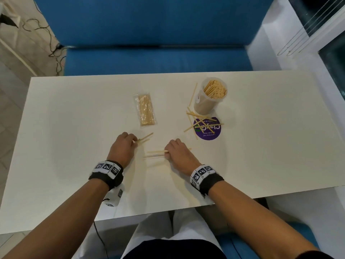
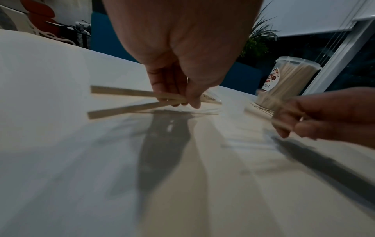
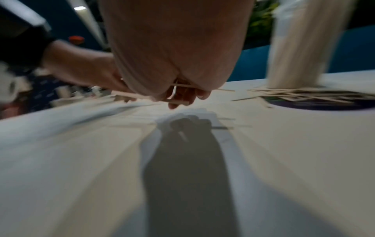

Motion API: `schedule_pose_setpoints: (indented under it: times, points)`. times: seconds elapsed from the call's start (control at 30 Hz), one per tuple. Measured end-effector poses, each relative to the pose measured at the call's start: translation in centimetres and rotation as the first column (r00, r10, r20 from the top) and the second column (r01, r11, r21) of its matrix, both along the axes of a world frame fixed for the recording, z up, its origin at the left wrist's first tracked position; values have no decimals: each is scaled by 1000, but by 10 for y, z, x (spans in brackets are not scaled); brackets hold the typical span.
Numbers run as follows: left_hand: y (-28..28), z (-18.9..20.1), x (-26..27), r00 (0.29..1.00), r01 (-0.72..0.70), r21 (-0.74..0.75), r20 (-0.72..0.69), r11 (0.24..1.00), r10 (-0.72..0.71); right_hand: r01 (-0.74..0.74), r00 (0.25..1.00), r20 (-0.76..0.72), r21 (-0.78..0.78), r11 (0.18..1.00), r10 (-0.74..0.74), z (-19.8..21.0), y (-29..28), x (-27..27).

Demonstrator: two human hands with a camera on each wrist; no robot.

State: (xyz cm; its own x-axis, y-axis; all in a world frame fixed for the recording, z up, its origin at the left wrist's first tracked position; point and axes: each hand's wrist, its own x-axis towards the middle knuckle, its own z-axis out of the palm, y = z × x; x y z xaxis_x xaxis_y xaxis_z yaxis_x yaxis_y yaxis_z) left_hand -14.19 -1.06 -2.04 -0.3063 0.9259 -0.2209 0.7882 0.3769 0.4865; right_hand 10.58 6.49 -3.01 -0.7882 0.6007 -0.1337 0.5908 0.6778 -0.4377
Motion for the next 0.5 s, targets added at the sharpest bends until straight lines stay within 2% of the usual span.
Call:
schedule_pose_setpoints:
  times: [0.1,0.23,0.33,0.5]
  points:
    - [11,-2,6,1000,-1,-19,12,1000,1,268,963,-5,-58,962,-269,22,16,27]
    - [22,-3,18,997,-31,-38,65,999,34,562,826,39,-143,815,-563,12,53,53]
    - [32,-2,25,986,-109,-107,116,988,121,625,766,9,-244,742,-642,-2,68,57]
    - [36,2,38,949,-280,-208,87,937,303,609,759,-54,-291,737,-649,-3,64,53]
